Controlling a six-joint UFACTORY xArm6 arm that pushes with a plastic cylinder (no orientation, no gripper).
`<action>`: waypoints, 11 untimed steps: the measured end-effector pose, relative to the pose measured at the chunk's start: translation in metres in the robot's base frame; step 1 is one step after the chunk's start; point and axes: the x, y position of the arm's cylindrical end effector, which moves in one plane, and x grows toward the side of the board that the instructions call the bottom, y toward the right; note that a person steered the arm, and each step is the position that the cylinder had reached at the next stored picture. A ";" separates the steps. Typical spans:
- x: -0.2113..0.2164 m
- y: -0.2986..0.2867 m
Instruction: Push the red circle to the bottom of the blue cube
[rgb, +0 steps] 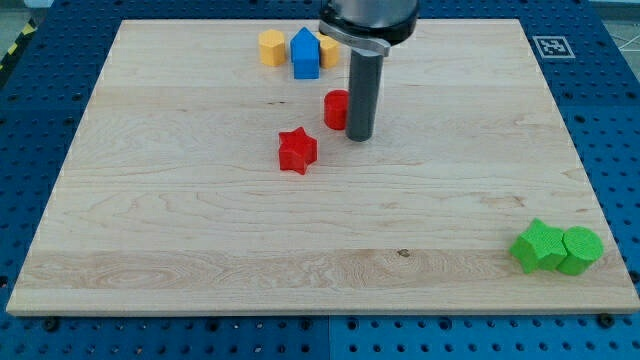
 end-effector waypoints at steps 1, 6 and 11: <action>-0.009 -0.022; -0.028 -0.017; -0.055 -0.036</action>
